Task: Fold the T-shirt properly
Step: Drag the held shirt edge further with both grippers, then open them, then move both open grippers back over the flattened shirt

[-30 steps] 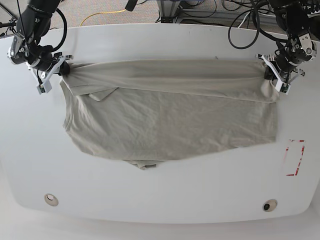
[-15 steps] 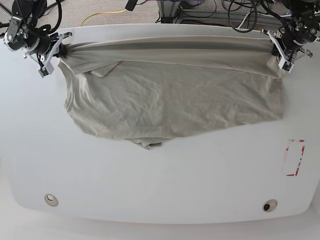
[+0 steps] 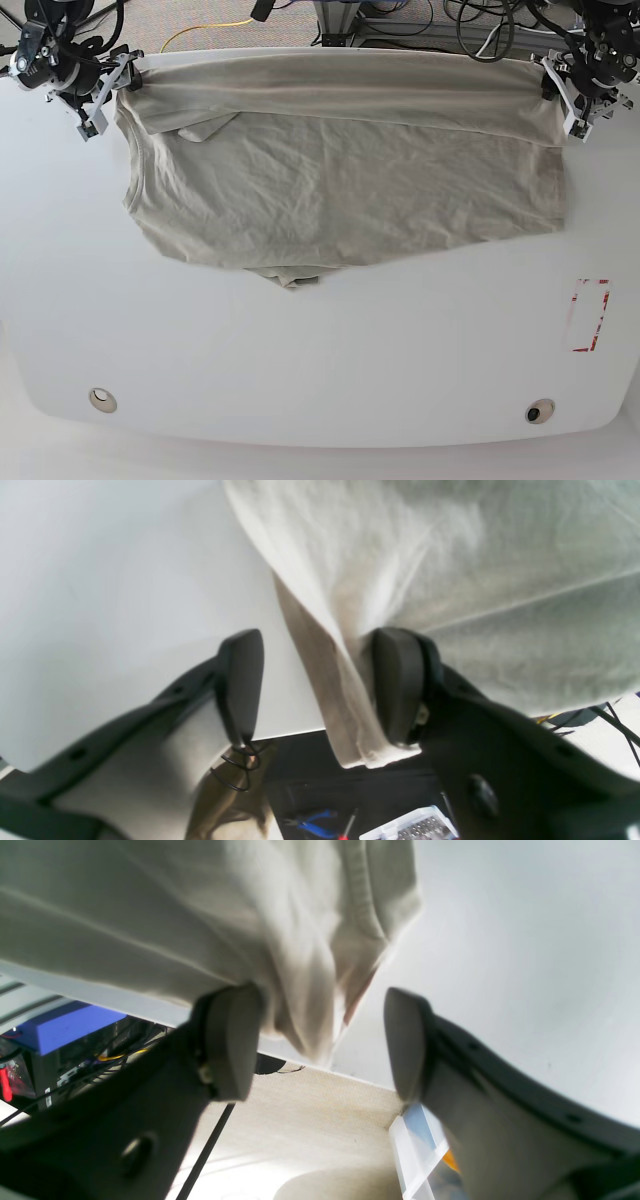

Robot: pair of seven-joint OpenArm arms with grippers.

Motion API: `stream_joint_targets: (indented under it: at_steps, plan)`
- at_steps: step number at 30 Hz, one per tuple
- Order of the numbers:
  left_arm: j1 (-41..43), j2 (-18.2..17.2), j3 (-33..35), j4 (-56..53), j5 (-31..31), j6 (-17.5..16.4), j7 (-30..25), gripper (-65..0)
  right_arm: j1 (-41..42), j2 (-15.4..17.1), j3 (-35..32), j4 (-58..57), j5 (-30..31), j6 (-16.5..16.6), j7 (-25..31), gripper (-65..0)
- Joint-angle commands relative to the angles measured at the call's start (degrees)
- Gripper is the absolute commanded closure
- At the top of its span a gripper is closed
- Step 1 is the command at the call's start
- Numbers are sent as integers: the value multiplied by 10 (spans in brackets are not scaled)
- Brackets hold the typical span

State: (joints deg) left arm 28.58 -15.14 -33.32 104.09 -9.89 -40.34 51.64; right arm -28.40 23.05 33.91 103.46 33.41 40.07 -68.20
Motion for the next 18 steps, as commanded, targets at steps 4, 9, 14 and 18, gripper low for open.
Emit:
stream_joint_targets:
  at_steps: [4,9,14,18]
  plan:
    - [-5,-16,-3,53,-4,3,-6,-350,-2,11,45,45,61,-1,2,-503]
    - [-25,-15,-6,82,-4,3,4,-347,0,15,72,59,145,-1,2,-503]
    - [-61,-17,-6,94,-5,3,77,-346,30,17,76,59,174,-1,-4,-503]
    - [-72,-17,-6,95,-4,3,92,-344,71,14,77,58,172,-1,-42,-503]
